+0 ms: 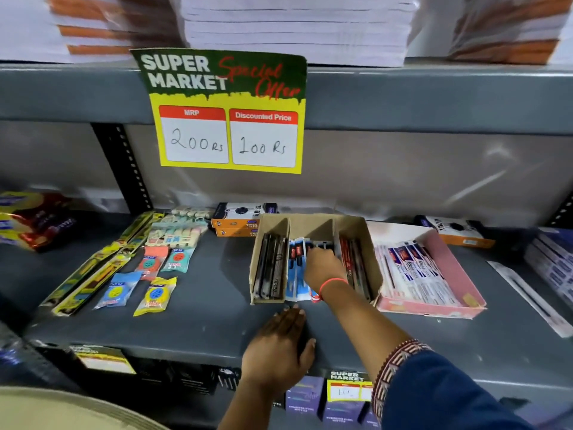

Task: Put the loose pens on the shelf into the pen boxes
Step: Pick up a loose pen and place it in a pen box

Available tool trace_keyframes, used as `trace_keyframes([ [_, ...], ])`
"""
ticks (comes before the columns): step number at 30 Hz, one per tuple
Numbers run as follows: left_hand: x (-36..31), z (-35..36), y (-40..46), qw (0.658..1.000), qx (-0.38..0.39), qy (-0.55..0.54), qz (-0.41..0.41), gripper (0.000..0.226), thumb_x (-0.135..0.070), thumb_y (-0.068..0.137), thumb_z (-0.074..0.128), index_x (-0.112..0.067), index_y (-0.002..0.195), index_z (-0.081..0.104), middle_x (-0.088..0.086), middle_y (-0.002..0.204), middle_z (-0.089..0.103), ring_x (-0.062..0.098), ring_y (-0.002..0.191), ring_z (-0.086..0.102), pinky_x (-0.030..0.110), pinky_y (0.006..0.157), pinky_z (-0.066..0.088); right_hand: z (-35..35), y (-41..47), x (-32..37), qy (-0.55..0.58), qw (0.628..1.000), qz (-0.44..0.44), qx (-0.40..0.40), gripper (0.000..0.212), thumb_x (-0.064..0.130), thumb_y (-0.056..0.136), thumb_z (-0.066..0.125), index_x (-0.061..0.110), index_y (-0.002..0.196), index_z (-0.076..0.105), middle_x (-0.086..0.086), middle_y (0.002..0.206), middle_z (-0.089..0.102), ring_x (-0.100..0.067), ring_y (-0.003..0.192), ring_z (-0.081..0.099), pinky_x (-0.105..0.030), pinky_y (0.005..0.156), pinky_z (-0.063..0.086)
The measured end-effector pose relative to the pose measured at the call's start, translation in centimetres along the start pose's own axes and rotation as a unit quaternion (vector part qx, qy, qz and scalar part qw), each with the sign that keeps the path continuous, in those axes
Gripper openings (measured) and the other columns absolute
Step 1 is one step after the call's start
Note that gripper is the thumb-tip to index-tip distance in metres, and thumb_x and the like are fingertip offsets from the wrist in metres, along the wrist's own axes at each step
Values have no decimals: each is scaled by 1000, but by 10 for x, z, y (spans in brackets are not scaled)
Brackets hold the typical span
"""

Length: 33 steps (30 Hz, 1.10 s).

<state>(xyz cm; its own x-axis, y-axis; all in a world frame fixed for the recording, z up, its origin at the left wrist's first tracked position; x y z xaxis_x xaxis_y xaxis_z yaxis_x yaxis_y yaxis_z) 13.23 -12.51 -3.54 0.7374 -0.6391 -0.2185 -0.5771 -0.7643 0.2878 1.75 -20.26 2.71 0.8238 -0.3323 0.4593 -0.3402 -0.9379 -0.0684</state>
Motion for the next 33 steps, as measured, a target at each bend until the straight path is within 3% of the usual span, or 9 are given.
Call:
trace_keyframes([
  [4,0,7,1,1000,13,-7,-6,56,-44,93,35,-15,141,28,2,149,31,16,137,25,24,111,13,-25,-15,5,-9,997,-52,-54,30,-6,85,40,-3,101,65,-24,106,68,-39,100,65,-38,77,52],
  [6,-2,3,2,1000,13,2,-12,52,-39,92,44,-11,136,39,6,142,43,19,132,37,27,109,24,-43,-23,-4,11,995,-55,-80,30,-4,82,42,-1,97,67,-25,102,69,-41,97,65,-37,75,52],
  [9,-9,-6,2,1000,-15,27,-2,43,-32,78,59,-3,109,64,12,112,68,26,103,64,41,81,53,-73,-35,-36,62,990,-18,-128,35,0,79,44,8,101,71,-21,109,68,-40,100,64,-39,82,53],
  [13,-27,-1,2,999,-15,42,-16,41,-27,77,70,-2,108,65,15,111,67,31,101,64,49,78,53,-105,-47,-91,102,972,40,-207,35,2,81,43,9,103,69,-18,113,64,-38,103,62,-39,81,50],
  [19,-103,11,12,997,5,22,75,44,-37,72,62,-6,102,69,9,106,70,24,96,66,37,69,56,-131,-61,-185,87,955,151,-241,35,1,83,41,7,108,65,-22,114,63,-40,104,60,-41,83,50],
  [21,-124,24,18,995,45,4,93,49,-41,85,54,-8,121,56,5,130,54,20,118,53,33,94,45,-137,-63,-213,67,953,177,-237,34,2,83,42,5,107,65,-22,115,63,-39,107,60,-42,84,50],
  [23,-140,39,25,991,79,-22,109,56,-46,95,34,-12,139,30,2,149,26,21,137,23,33,112,14,-141,-66,-236,35,954,189,-229,31,2,82,45,2,107,64,-23,116,62,-38,109,59,-41,85,50],
  [26,-164,57,40,985,110,-10,133,58,-47,97,21,-16,145,10,3,156,6,17,141,4,25,111,-7,-141,-68,-272,-83,958,208,-177,34,6,85,46,4,117,58,-19,124,56,-35,117,54,-41,88,49],
  [33,-194,71,65,981,112,-14,160,59,-48,96,21,-18,145,8,0,156,6,11,141,1,14,100,-21,-139,-58,-335,-209,945,241,-70,43,6,91,38,5,133,42,-13,136,51,-31,126,49,-41,98,45],
])
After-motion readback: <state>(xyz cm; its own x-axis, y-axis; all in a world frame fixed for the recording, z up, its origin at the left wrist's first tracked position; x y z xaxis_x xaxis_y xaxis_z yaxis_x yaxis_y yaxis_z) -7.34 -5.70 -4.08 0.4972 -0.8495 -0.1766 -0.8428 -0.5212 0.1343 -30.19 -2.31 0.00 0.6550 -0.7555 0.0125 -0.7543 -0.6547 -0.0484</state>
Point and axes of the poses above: each hand's wrist, its own y-axis towards the middle knuckle, its own z-axis out of the palm, x = y × z, the point moved 7 cm from there along y, towards the middle knuckle
